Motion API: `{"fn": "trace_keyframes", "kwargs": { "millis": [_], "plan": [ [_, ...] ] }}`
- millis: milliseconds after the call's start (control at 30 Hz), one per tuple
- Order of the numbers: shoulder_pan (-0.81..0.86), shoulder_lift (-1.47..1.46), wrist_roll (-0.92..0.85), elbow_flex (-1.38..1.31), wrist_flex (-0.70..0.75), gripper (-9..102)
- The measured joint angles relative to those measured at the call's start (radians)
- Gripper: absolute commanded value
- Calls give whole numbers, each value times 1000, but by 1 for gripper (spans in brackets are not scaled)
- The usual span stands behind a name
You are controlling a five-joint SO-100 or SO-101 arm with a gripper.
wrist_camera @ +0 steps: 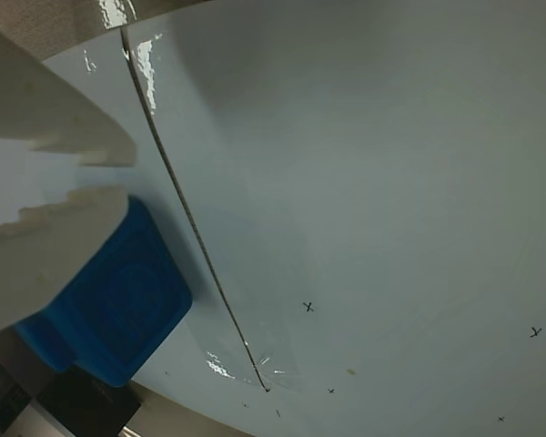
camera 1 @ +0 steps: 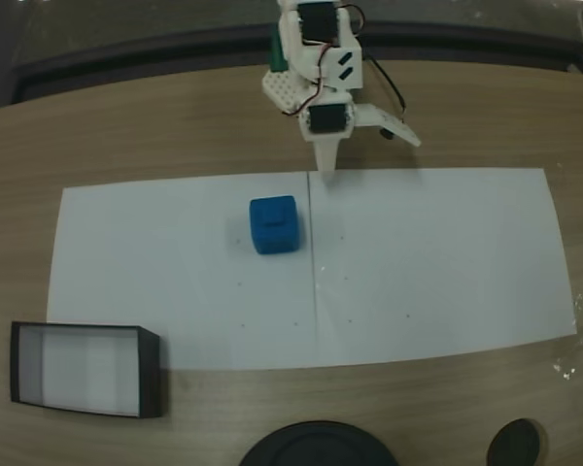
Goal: Grab a blue square and put it in the box.
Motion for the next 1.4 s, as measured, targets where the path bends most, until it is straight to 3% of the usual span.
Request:
{"fn": "trace_keyframes", "kwargs": {
  "millis": [867, 1033, 1233, 1400],
  "plan": [
    [-12, 0, 0, 0, 0, 0],
    [15, 0, -8, 0, -183, 3],
    [112, 0, -173, -6, -391, 26],
    [147, -8, -58, -140, -448, 29]
  ]
}}
